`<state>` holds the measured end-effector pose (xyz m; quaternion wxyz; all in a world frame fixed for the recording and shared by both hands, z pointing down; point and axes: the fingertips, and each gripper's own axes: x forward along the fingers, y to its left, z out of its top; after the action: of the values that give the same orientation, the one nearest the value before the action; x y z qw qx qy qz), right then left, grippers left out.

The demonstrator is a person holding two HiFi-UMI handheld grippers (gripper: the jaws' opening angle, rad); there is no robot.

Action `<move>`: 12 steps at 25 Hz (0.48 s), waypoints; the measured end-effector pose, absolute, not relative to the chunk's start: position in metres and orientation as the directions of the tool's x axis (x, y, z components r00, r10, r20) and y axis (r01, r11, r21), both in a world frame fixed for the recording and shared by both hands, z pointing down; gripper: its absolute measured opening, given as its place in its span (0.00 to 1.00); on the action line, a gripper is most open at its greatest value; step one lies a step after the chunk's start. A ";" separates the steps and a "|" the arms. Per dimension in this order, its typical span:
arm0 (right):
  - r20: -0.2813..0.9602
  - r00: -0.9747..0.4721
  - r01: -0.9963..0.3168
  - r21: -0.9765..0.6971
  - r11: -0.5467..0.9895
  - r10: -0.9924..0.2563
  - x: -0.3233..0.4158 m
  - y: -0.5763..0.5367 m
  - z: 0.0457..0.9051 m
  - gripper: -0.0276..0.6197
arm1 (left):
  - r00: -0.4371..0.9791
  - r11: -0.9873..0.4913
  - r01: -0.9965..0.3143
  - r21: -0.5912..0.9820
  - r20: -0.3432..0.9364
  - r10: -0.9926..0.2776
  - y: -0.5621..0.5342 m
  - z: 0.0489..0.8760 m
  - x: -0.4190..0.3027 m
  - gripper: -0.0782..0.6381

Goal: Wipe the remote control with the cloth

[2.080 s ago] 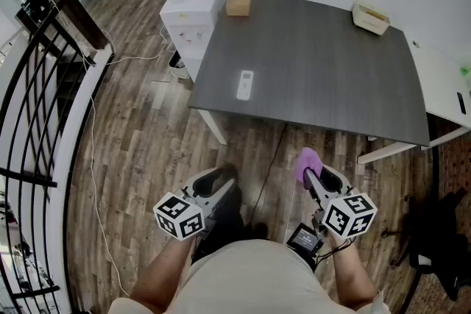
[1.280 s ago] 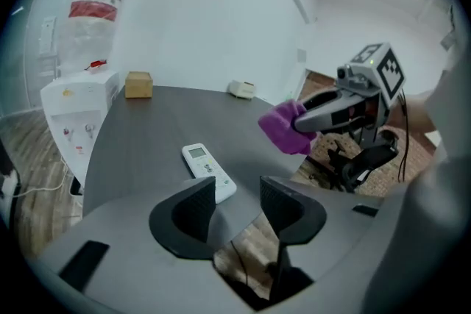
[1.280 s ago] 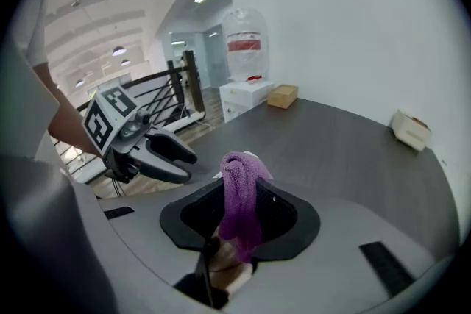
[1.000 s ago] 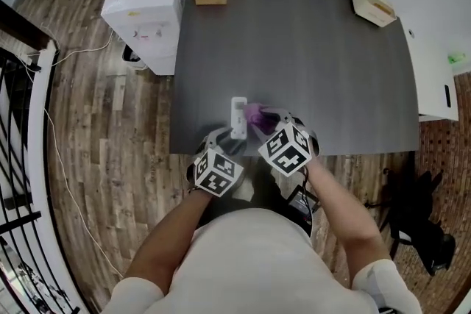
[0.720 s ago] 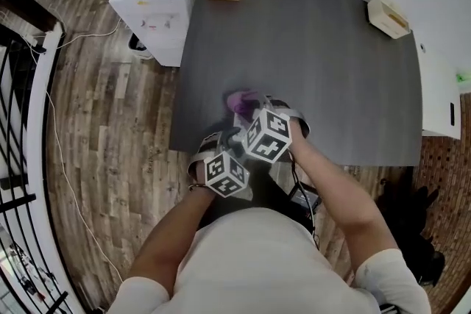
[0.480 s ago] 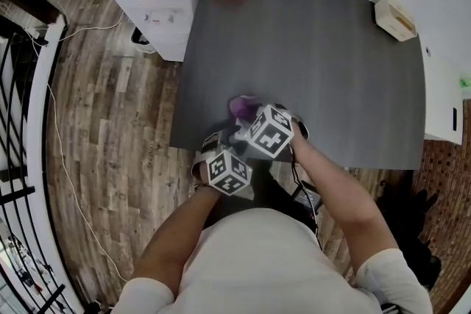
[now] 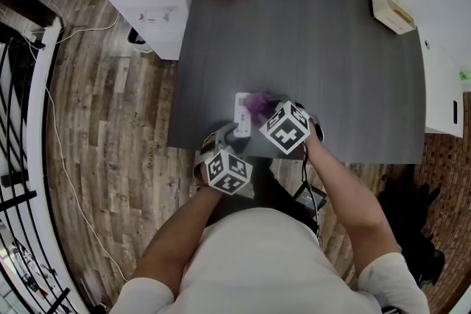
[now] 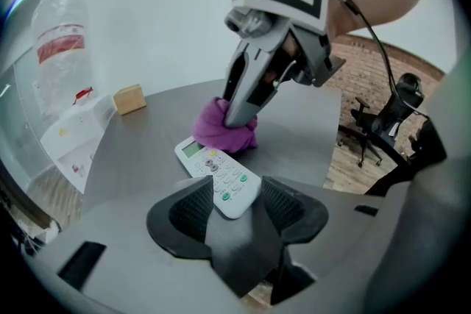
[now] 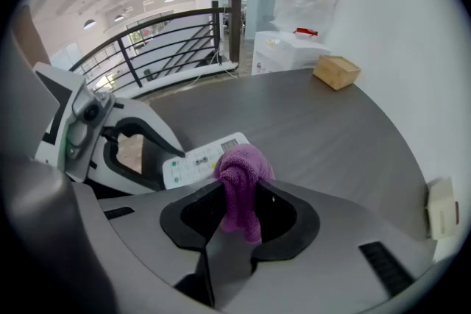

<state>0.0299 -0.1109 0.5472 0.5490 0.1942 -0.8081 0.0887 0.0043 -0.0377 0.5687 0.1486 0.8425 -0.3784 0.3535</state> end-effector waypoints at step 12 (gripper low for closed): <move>0.879 -0.244 -0.322 0.325 0.889 -0.409 0.047 -0.135 0.512 0.23 | 0.482 -0.677 -0.736 -0.017 0.689 -0.541 -0.032 0.558 -0.015 0.41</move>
<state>0.0471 -0.1349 0.5125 0.5695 0.2319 -0.7877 -0.0384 -0.0155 -0.0323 0.5575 0.1418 0.8491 -0.3760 0.3428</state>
